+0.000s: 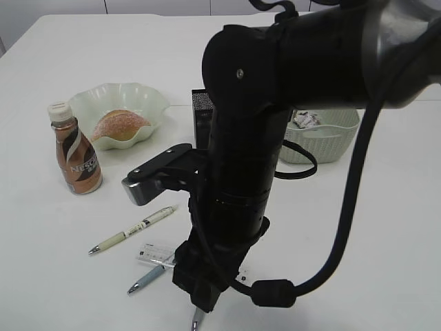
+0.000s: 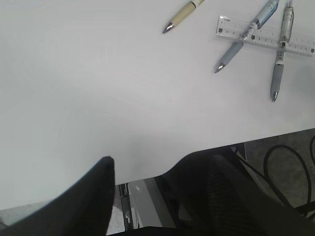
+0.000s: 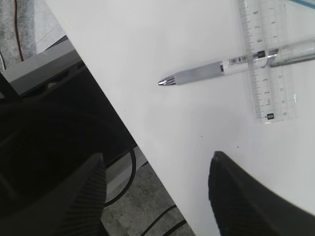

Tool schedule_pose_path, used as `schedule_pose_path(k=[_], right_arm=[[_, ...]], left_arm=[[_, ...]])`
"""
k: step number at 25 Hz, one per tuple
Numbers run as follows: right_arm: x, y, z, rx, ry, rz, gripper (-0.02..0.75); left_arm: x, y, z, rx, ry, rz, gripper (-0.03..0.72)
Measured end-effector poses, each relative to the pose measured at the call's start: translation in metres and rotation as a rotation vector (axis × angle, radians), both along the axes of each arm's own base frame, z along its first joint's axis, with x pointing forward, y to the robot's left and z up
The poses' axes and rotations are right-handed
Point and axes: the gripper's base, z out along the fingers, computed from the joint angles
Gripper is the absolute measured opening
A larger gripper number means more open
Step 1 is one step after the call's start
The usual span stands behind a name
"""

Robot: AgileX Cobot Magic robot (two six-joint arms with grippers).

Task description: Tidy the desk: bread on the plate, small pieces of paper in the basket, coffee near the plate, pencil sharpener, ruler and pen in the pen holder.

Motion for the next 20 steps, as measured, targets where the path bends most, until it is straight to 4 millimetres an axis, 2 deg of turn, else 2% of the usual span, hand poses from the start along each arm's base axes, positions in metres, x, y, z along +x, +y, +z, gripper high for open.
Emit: schedule_pose_path(k=[20], right_arm=[[0.0043, -0.0018, -0.0009, -0.021, -0.046, -0.008, 0.484]], left_arm=[[-0.0016, 0.0003, 0.0014, -0.001, -0.008, 0.0, 0.448]])
